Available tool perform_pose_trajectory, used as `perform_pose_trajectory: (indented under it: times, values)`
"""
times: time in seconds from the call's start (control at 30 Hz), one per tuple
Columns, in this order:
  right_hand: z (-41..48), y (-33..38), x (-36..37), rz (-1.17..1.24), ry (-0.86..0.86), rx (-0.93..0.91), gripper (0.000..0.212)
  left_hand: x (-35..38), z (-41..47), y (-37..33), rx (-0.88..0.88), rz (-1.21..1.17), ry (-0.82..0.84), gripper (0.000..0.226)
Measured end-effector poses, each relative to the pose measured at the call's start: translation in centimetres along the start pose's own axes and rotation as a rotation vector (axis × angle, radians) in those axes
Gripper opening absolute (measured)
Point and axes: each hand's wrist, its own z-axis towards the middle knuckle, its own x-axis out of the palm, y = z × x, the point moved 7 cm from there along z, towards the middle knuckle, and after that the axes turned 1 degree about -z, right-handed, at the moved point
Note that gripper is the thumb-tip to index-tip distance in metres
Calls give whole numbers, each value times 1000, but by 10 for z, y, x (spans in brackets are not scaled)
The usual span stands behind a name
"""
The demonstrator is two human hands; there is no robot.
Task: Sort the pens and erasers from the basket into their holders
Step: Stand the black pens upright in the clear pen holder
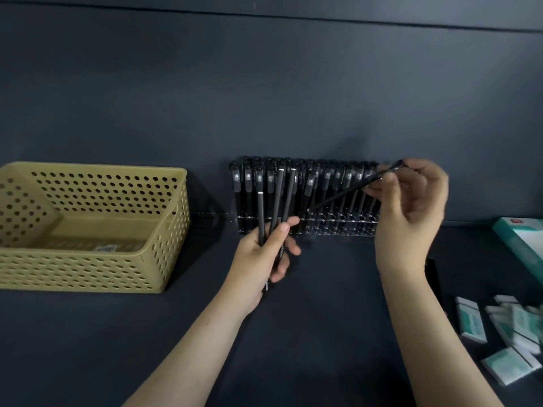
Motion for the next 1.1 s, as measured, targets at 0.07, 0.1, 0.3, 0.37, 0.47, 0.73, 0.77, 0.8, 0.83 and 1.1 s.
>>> perform_pose_trajectory:
  times: [0.07,0.1,0.3,0.37,0.47,0.73,0.77,0.8,0.83,1.1]
  values:
    - [0,4,-4,-76,-37,-62,23,-3,0,-1,26,63,-49,27]
    - [-1,5,-2,-106,-34,-87,25,-5,-1,-2,41,105,-78,29]
    - [-10,4,14,-213,69,-152,32,-5,-1,-5,37,95,-138,17]
    - [-13,5,18,-242,95,-180,32,-6,-1,-4,20,60,-138,12]
    - [-16,3,23,-289,145,-214,26,-6,0,-3,11,36,-120,14]
    - [-20,-2,30,-411,216,-305,26,-7,1,-3,31,-18,-102,14]
    - [-21,-5,31,-432,232,-303,25,-8,1,-3,30,2,-104,14]
    - [-21,-9,33,-452,252,-294,25,-7,1,-3,28,24,-102,15]
    - [-22,-12,35,-468,278,-282,27,-7,1,-2,27,38,-96,16]
    - [-22,-32,48,-564,513,-277,50,-7,3,-1,46,-29,-61,19]
